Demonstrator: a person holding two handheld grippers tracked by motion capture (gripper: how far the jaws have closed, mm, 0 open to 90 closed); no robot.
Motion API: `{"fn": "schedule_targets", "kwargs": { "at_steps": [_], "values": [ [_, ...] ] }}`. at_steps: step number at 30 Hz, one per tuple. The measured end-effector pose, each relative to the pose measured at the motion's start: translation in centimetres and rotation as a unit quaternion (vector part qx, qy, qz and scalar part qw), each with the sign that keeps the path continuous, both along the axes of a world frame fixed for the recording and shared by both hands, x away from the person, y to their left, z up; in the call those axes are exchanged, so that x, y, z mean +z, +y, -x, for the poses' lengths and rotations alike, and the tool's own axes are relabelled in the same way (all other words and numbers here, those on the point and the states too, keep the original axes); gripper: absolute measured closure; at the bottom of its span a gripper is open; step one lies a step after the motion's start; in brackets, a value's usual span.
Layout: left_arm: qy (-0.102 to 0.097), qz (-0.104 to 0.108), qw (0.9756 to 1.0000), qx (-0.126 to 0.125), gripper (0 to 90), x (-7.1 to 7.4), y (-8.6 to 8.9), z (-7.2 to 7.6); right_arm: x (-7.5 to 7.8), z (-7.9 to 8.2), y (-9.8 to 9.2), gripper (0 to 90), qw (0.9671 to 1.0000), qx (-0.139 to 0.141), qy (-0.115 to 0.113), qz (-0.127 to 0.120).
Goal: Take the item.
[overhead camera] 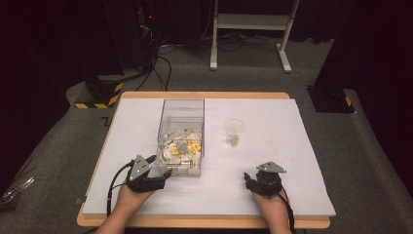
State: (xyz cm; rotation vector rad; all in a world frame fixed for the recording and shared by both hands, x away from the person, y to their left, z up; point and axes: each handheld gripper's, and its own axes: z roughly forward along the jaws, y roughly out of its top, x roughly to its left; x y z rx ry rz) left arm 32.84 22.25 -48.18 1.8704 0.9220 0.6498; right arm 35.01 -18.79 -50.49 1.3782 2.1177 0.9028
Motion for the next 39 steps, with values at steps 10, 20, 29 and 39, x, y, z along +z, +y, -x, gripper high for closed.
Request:
{"fn": "schedule_targets", "kwargs": {
  "at_steps": [10, 20, 29, 39],
  "values": [
    [0.008, -0.008, 0.9996, 0.028, 9.0, -0.2, 0.2, -1.1, 0.0, 0.0, 0.0, 32.1, 1.0000, 0.000, 0.001, 0.000],
    [0.014, -0.002, 0.9995, 0.028, 6.8, -0.3, 0.0, -2.2, 0.0, 0.0, 0.1, 32.2, 1.0000, 0.000, -0.001, 0.003],
    [0.017, 0.001, 0.9995, 0.028, 6.1, -0.3, -0.1, -3.1, 0.0, 0.0, 0.0, 32.2, 1.0000, 0.000, -0.001, 0.003],
    [0.019, 0.015, 0.9991, 0.035, 7.4, -0.3, -0.1, -4.2, 0.0, 0.0, 0.0, 32.2, 1.0000, 0.000, -0.001, 0.003]
  ]
}}
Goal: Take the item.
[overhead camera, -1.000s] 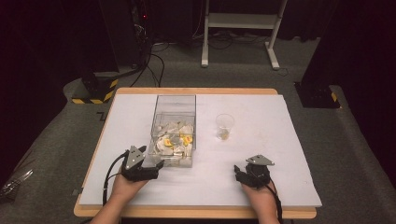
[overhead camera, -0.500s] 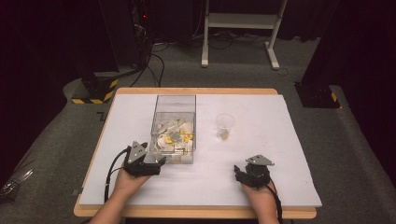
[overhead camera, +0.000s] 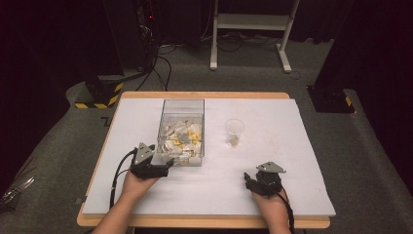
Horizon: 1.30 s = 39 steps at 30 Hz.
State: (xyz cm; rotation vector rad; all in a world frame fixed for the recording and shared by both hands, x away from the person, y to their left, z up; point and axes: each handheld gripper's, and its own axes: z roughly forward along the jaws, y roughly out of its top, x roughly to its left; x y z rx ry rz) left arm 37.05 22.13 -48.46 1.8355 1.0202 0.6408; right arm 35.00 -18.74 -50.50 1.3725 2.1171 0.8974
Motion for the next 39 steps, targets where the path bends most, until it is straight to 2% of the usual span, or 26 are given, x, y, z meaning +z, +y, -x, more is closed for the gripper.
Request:
{"fn": "schedule_targets", "kwargs": {
  "at_steps": [9, 19, 24, 28, 31, 39],
  "values": [
    [0.007, 0.004, 0.9999, 0.008, 8.0, 0.1, 0.0, -0.9, 0.0, 0.0, 0.0, 32.2, 1.0000, 0.000, 0.002, -0.001],
    [0.028, 0.021, 0.9991, 0.025, 9.1, -0.3, 0.5, -1.6, 0.0, 0.0, 0.0, 32.2, 1.0000, -0.001, 0.001, -0.002],
    [0.027, 0.028, 0.9988, 0.030, 10.6, -0.5, 0.6, -1.9, 0.0, 0.0, 0.0, 32.3, 1.0000, 0.000, 0.000, -0.001],
    [0.035, 0.026, 0.9977, 0.051, 15.1, -0.7, 0.8, -2.3, 0.0, 0.0, 0.0, 32.3, 1.0000, -0.001, 0.002, 0.000],
    [0.035, 0.025, 0.9975, 0.056, 15.4, -0.8, 1.1, -2.3, 0.0, 0.0, 0.0, 32.3, 1.0000, -0.001, 0.001, -0.001],
    [0.037, 0.037, 0.9963, 0.068, 16.3, -1.0, 1.5, -2.5, 0.0, 0.0, 0.0, 32.3, 1.0000, -0.001, 0.000, 0.000]
  ]
}}
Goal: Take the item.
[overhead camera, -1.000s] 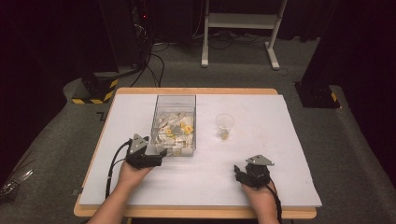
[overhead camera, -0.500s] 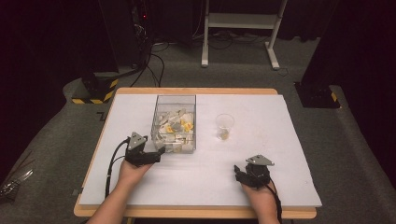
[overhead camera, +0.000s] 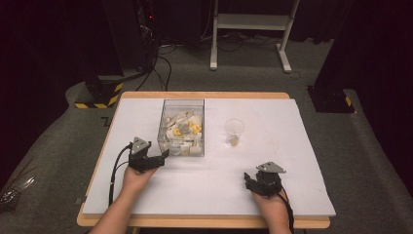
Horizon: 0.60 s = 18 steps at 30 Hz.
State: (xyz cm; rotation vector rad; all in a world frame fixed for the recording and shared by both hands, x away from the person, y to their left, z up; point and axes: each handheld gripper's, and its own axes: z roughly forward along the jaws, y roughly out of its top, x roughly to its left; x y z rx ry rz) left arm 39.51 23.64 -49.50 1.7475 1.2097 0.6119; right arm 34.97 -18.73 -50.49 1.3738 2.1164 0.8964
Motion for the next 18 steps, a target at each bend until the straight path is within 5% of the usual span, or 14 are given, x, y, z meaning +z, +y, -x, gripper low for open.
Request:
{"fn": "schedule_targets", "kwargs": {
  "at_steps": [18],
  "values": [
    [-0.003, -0.003, 0.9997, 0.024, 25.9, -0.08, -0.20, -0.60, 0.01, 0.00, -0.01, 32.4, 1.0000, -0.001, 0.001, -0.001]
  ]
}}
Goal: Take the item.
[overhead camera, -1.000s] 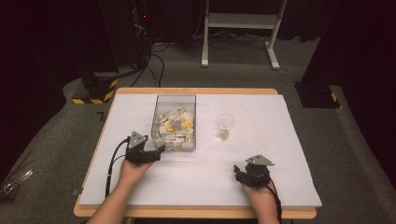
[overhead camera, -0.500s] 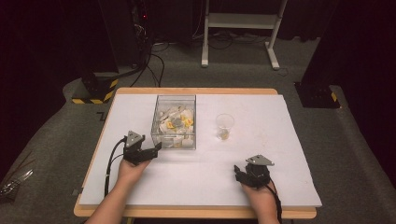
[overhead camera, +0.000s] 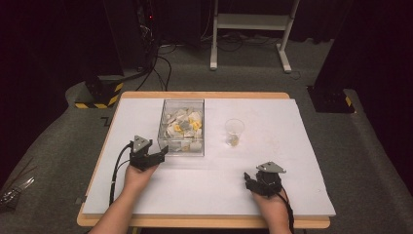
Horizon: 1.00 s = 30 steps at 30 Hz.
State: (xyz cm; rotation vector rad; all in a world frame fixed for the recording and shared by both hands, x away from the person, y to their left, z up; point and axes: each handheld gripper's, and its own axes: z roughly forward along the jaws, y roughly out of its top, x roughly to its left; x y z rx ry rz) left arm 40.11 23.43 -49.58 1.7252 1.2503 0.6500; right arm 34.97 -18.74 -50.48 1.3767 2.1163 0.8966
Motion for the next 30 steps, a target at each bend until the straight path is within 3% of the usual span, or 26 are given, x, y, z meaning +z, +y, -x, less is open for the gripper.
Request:
{"fn": "schedule_targets", "kwargs": {
  "at_steps": [14, 30],
  "values": [
    [0.003, -0.012, 0.9999, 0.008, 27.2, -0.16, 0.09, -0.12, -0.01, 0.00, 0.00, 32.5, 1.0000, 0.001, -0.002, 0.001],
    [0.013, 0.002, 0.9996, 0.025, 28.3, -0.34, 0.52, -0.59, -0.01, 0.03, 0.05, 32.5, 1.0000, 0.000, -0.001, 0.001]
  ]
}}
